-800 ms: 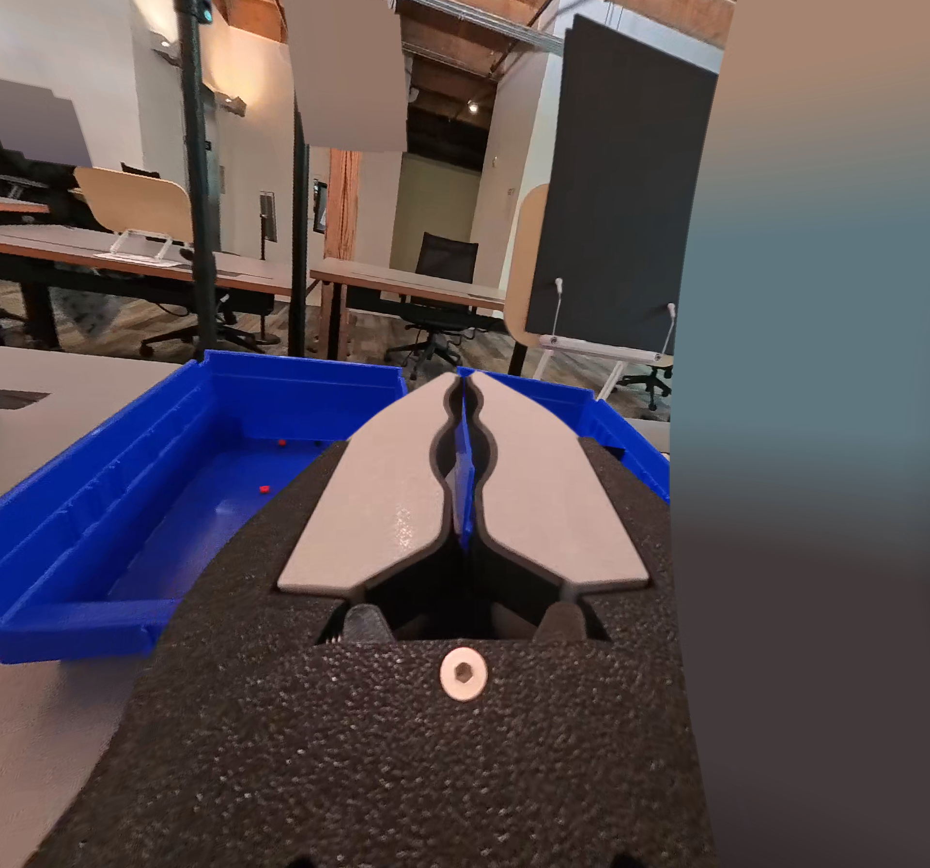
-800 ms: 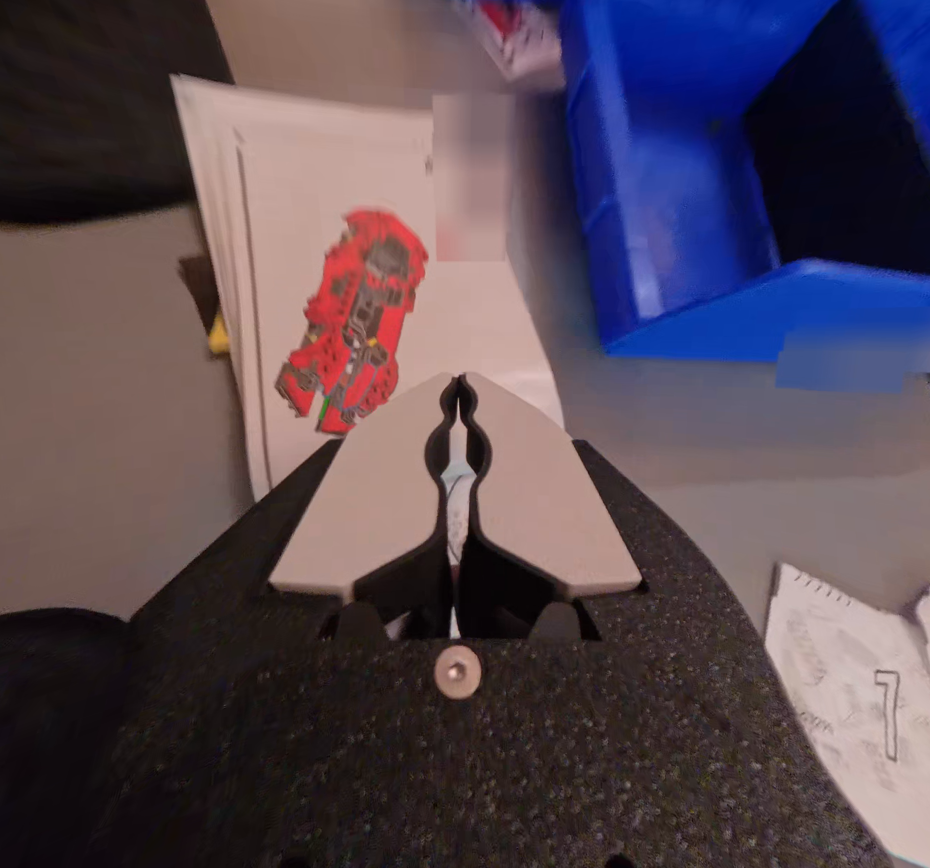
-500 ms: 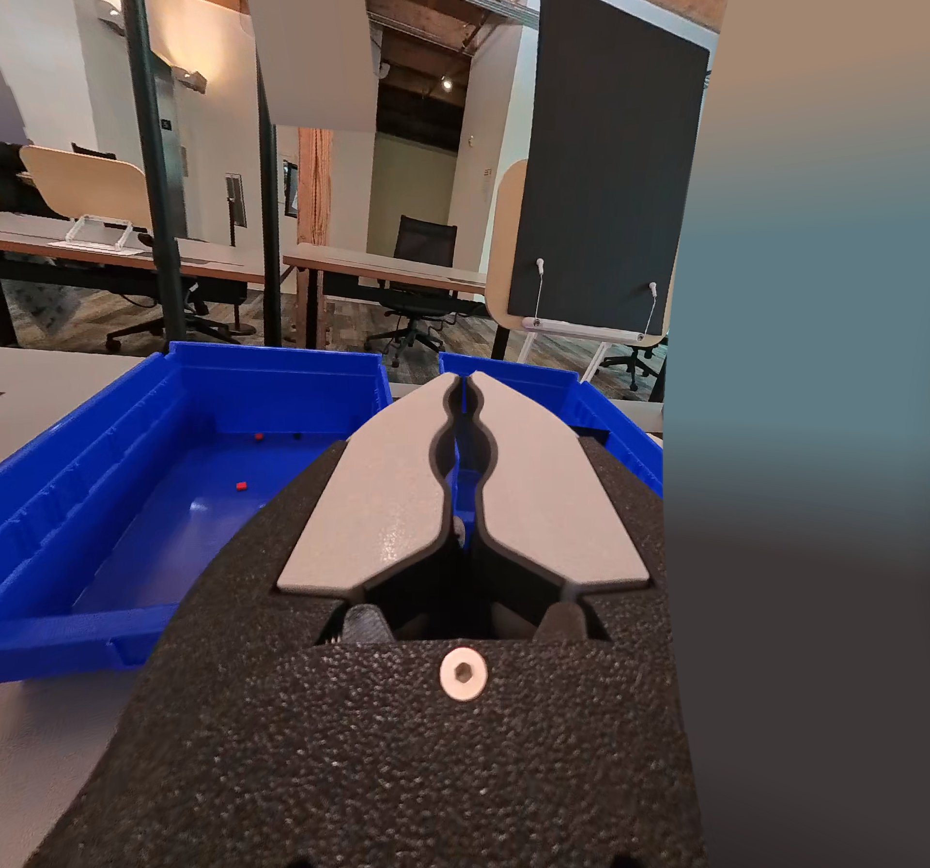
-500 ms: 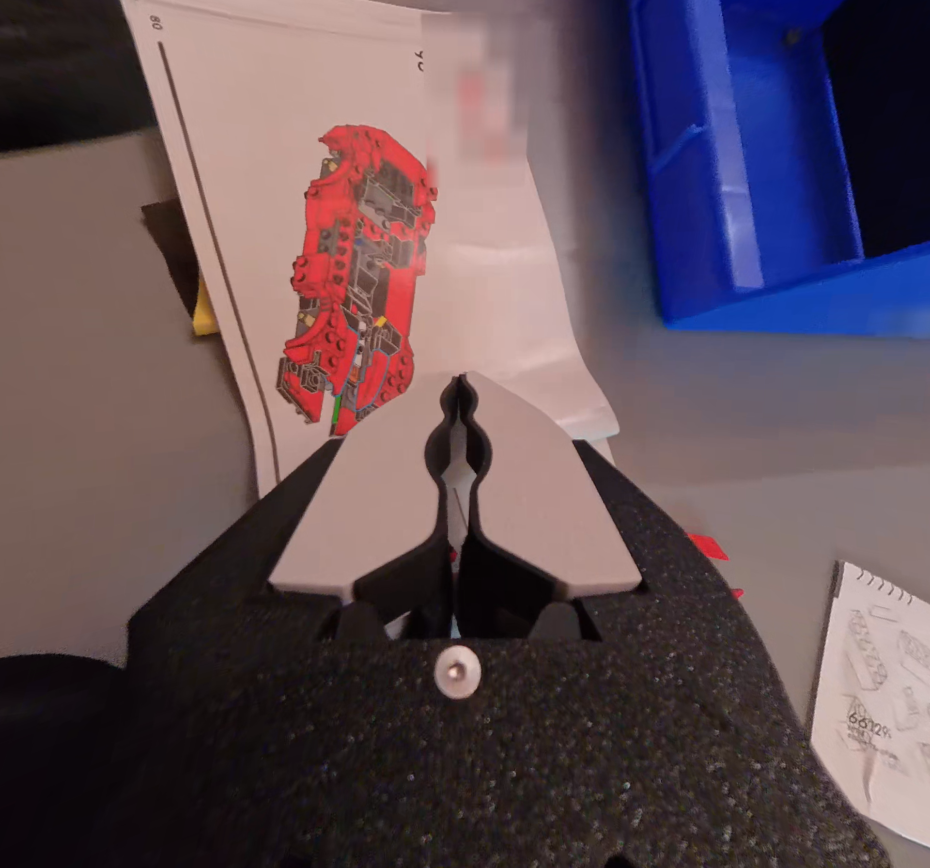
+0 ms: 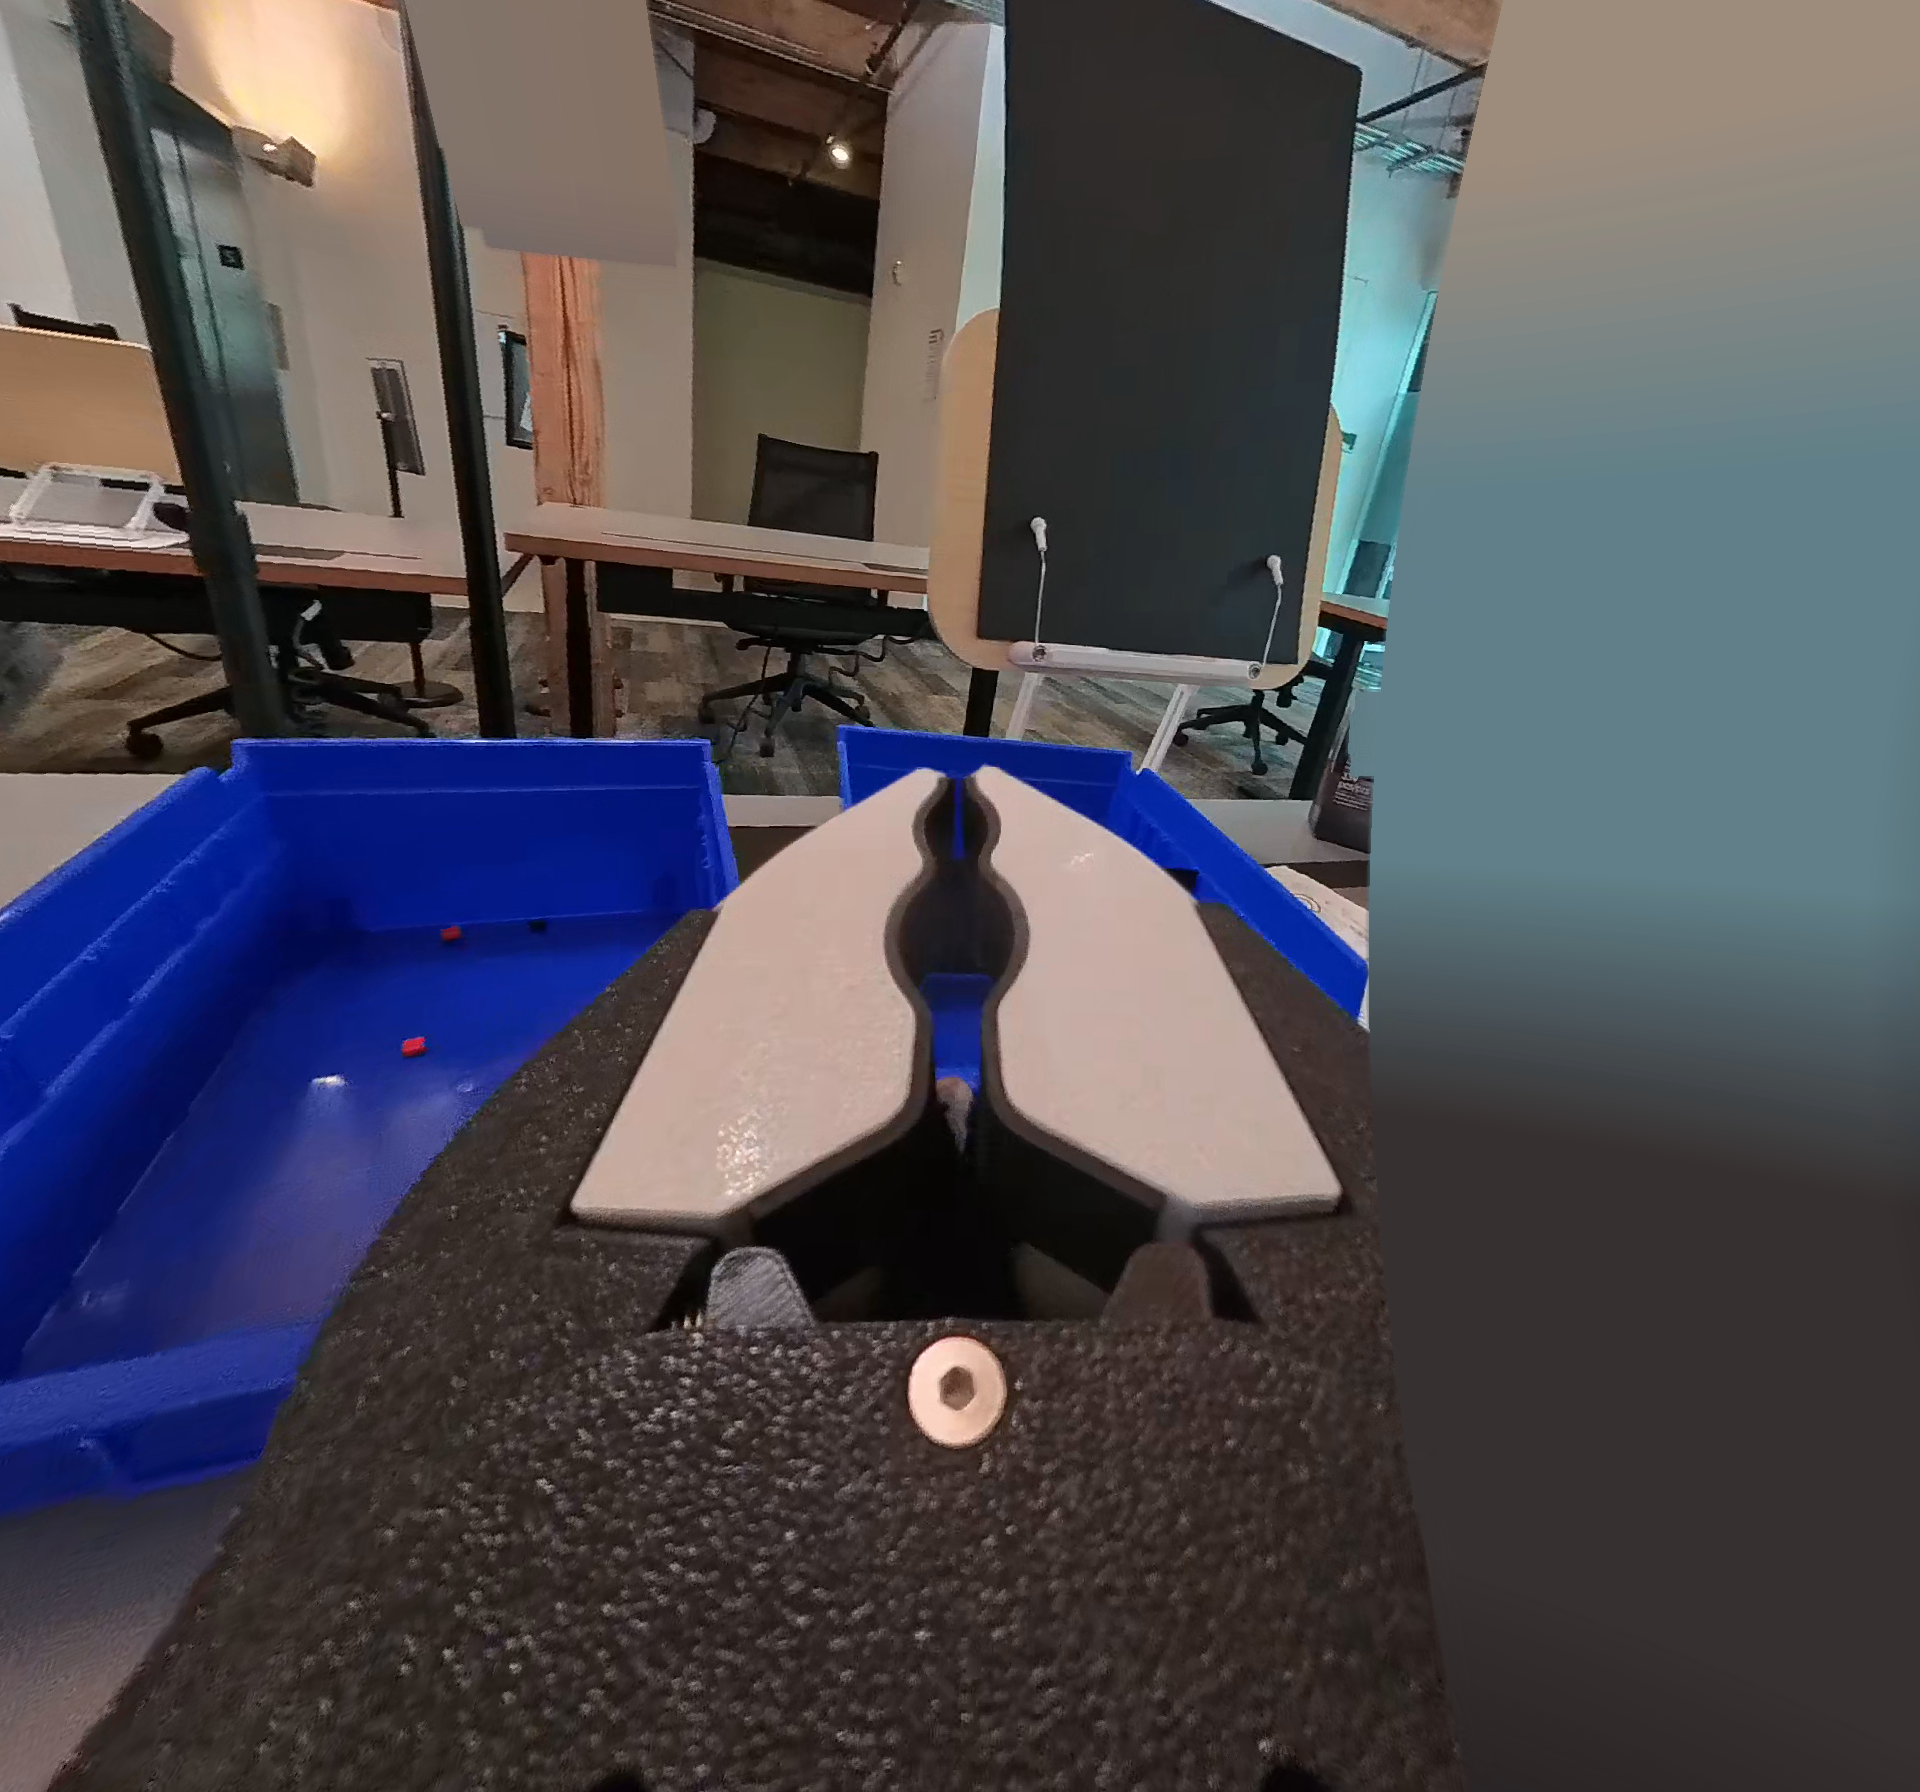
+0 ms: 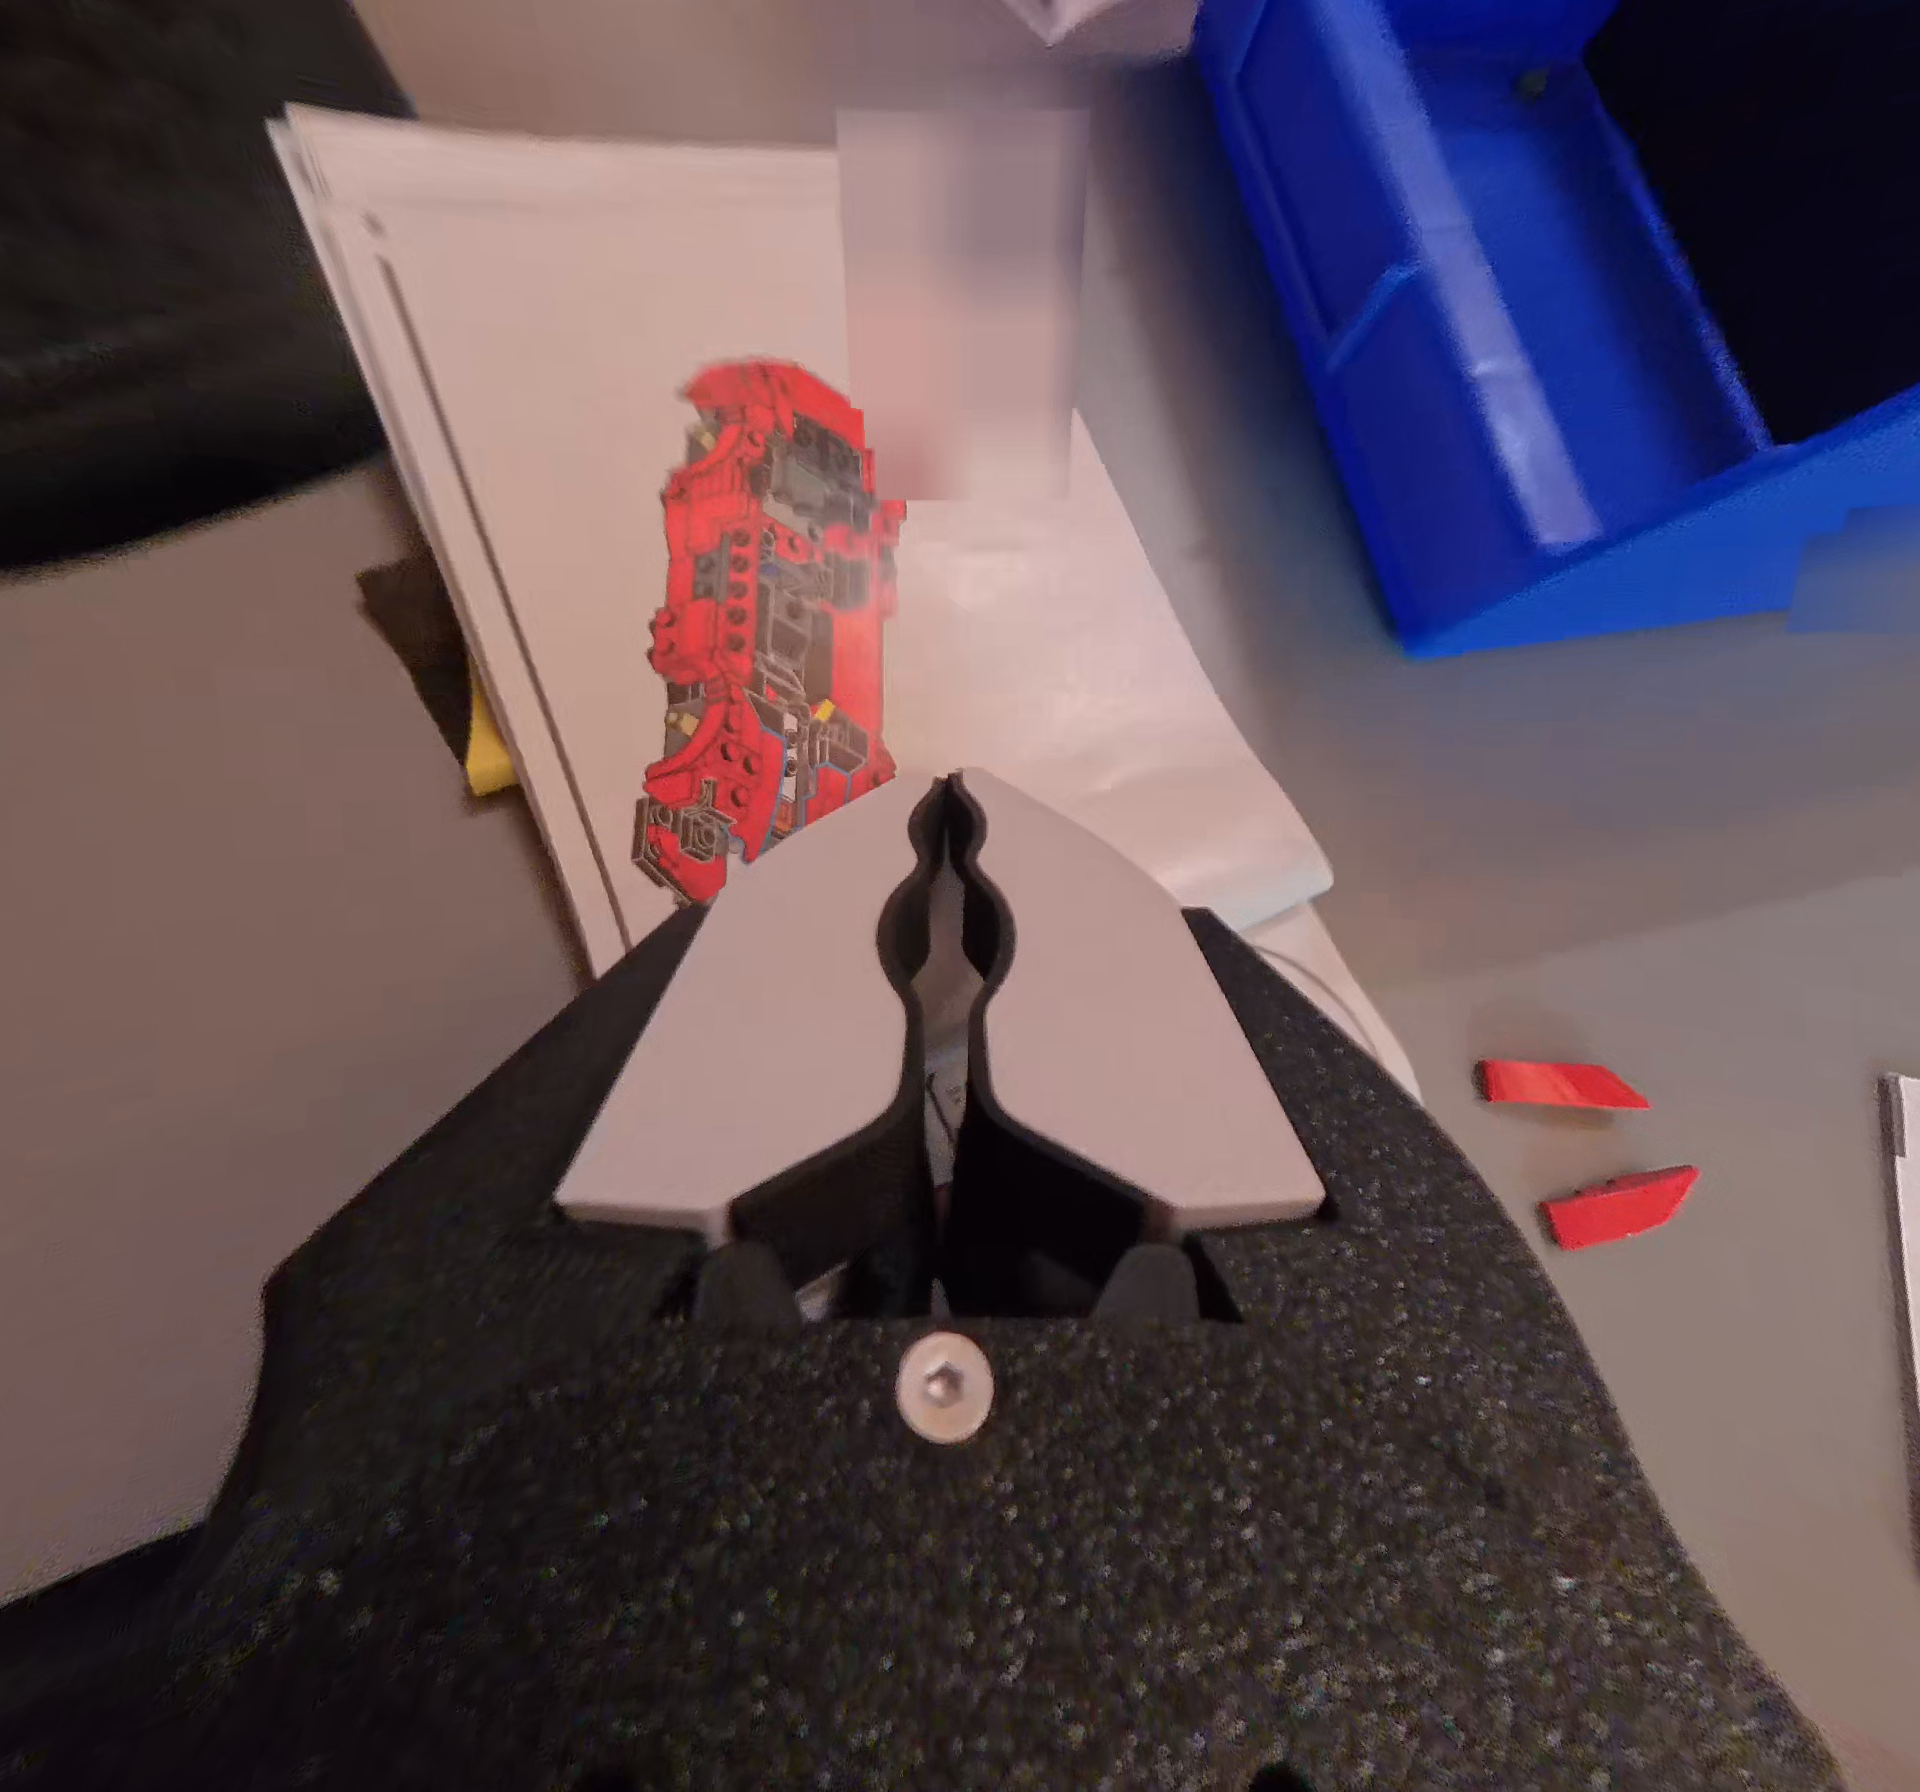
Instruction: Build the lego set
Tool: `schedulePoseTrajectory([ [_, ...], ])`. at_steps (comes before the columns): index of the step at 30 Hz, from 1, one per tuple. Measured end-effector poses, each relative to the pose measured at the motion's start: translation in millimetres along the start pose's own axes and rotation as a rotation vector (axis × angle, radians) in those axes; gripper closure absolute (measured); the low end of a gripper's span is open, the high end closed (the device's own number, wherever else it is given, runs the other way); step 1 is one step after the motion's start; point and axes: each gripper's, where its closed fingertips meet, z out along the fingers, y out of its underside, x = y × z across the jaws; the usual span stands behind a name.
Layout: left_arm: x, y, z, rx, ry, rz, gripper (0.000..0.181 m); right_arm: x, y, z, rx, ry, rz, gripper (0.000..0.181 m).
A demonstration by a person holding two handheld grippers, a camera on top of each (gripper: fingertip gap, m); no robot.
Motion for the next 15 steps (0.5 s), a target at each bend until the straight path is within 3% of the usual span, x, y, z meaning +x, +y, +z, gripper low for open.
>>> schedulePoseTrajectory([
  [2,2.2,0.5,0.1,-0.009,0.006,0.013,0.18,2.4,-11.9,-9.2,0.088,-0.025,0.028,0.181],
  [4,2.8,0.4,-1.1,-0.018,0.002,0.028,0.178,-3.9,-18.6,-16.7,0.111,-0.106,0.032,0.114],
  [5,3.0,0.0,-2.2,-0.022,0.002,0.034,0.178,-12.1,-13.7,-18.1,0.056,-0.167,0.024,0.098],
  [8,4.2,-4.7,-6.5,-0.017,0.003,0.04,0.177,-36.7,-4.9,-22.4,-0.031,-0.219,-0.155,0.107],
  [11,9.1,-13.9,-11.9,0.006,0.009,0.05,0.177,-39.7,-1.9,-20.7,-0.093,-0.11,-0.379,0.12],
  [15,24.8,-28.0,-20.3,0.029,0.042,0.085,0.177,-47.7,-6.1,-12.7,-0.103,-0.083,-0.458,0.126],
])
